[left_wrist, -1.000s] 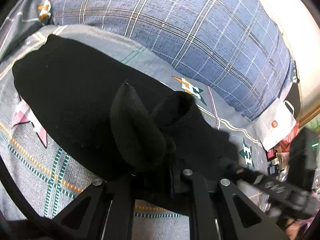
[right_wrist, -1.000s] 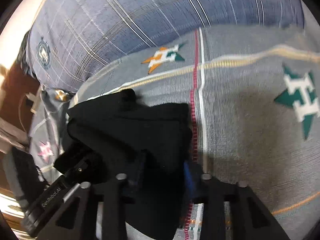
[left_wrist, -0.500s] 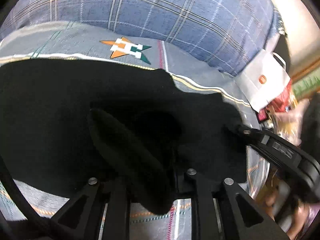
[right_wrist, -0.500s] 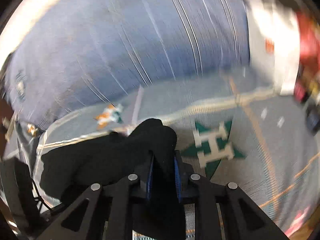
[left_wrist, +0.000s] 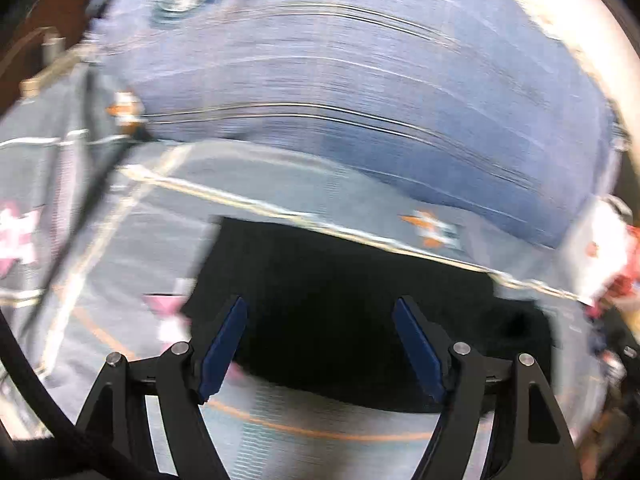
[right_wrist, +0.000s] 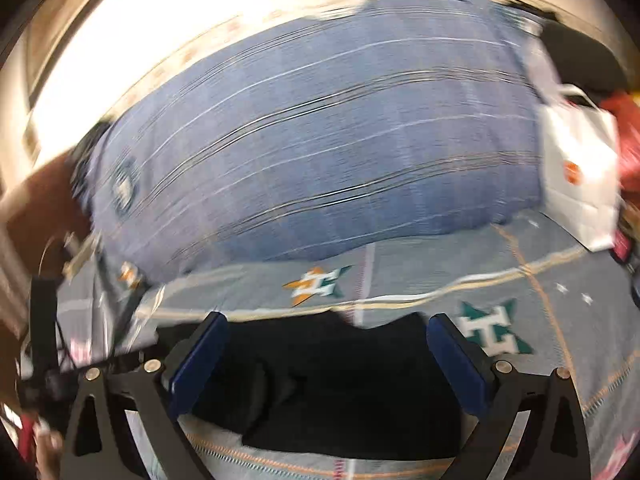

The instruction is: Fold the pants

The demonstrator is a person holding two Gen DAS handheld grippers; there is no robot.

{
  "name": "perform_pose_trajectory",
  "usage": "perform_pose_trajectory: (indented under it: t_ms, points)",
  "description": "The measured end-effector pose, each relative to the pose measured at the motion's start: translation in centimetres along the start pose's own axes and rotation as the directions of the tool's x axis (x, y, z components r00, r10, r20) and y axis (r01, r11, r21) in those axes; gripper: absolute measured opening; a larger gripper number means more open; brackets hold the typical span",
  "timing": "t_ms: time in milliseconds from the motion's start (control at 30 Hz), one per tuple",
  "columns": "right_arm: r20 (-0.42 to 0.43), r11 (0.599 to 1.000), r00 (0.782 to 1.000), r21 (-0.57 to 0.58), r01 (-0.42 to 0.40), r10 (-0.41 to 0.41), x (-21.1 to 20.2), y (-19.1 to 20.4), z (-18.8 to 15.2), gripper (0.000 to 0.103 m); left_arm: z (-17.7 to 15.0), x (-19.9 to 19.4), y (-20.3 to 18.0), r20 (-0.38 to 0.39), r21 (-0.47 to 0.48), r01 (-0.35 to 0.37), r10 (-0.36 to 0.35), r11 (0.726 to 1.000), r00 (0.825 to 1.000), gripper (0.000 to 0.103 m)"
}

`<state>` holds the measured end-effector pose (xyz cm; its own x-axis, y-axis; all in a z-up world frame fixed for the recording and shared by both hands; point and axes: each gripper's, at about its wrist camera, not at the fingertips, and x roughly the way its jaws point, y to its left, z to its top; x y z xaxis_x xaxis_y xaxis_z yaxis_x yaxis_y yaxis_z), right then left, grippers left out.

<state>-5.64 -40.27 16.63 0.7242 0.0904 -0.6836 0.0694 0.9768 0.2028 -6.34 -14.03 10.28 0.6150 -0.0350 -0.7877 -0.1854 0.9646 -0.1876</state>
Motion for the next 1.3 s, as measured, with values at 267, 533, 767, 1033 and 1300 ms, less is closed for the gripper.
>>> perform_pose_trajectory:
  t_ms: [267, 533, 767, 1033, 1300]
  points:
    - [-0.002, 0.993, 0.993, -0.039, -0.115, 0.115, 4.4, 5.5, -0.8, 0.101, 0.5, 3.0, 1.7, -0.038, -0.043, -0.209, 0.207, 0.977, 0.978, 0.077]
    - [-0.097, 0.987, 0.984, -0.044, -0.152, 0.147, 6.4, 6.0, -2.5, 0.100, -0.2, 2.1, 1.9, 0.001, -0.061, -0.249, 0.249, 0.967, 0.968, 0.077]
    - [-0.128, 0.986, 0.978, -0.007, -0.167, 0.165, 6.9, 5.9, -3.7, 0.100, -0.7, 1.4, 0.8, 0.035, -0.036, -0.254, 0.255, 0.967, 0.966, 0.077]
    - [-0.102, 0.992, 0.989, -0.047, -0.113, 0.108, 6.1, 6.5, -4.1, 0.100, -1.0, 1.1, 0.0, 0.048, 0.000, -0.266, 0.266, 0.964, 0.963, 0.077]
    - [-0.149, 0.993, 0.983, -0.032, -0.113, 0.107, 7.0, 6.3, -4.4, 0.100, -0.8, 3.6, 3.8, -0.134, -0.146, -0.202, 0.183, 0.968, 0.974, 0.077]
